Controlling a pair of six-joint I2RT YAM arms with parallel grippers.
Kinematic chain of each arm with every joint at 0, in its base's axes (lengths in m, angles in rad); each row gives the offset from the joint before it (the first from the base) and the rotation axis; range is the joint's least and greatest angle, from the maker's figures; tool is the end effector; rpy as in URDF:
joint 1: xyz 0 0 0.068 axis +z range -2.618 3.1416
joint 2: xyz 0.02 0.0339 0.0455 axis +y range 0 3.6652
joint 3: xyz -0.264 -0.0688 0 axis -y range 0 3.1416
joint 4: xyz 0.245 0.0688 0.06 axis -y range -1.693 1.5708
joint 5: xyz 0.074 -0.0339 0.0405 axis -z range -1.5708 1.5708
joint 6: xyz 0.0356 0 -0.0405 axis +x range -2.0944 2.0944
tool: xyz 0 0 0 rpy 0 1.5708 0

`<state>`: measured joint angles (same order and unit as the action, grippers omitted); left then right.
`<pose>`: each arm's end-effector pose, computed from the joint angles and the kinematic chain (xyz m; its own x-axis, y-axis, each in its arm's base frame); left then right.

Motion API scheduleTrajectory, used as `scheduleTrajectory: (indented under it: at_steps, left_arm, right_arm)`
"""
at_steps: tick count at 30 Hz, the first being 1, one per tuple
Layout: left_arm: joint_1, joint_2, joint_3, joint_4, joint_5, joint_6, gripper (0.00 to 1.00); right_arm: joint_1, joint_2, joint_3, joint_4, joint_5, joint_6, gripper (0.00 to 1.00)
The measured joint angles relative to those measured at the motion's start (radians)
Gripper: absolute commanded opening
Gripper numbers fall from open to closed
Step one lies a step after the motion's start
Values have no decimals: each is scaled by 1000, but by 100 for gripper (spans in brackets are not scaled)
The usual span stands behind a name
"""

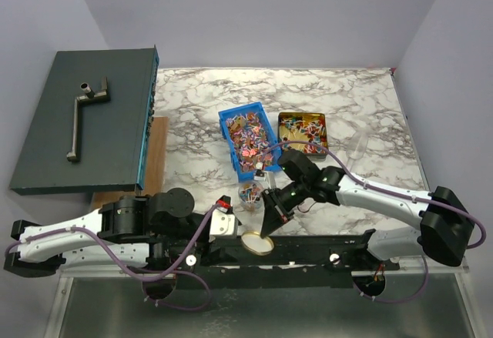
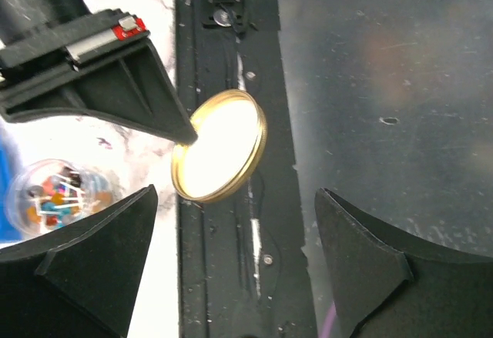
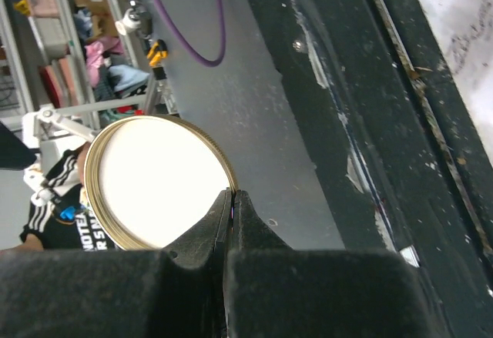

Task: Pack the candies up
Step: Adjust the bottle lid.

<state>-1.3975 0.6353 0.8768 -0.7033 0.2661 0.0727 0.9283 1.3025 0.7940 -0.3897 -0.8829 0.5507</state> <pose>0.0129 -0.1277 0.3387 -0.0046 0.4330 -0.9014 0.9939 -0.0972 -0.0518 0.1298 0.2194 0.2256 -0.8163 -0.5362 -0.2147 -0.4337 0.3235 0.8410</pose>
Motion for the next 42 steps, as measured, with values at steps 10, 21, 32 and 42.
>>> scheduleTrajectory:
  at_steps: [10,21,32,42]
  left_arm:
    - [-85,-43,-36,94,-198,71,68]
    - [-142,-33,-61,131,-260,93,57]
    - [-162,-27,-66,138,-283,109,35]
    - [-163,-16,-68,140,-286,116,18]
  right_arm:
    - [0,13,-18,183,-100,127,1]
    - [0,23,-38,331,-157,239,1]
    - [0,33,-48,414,-174,293,1]
    - [0,39,-51,418,-178,296,1]
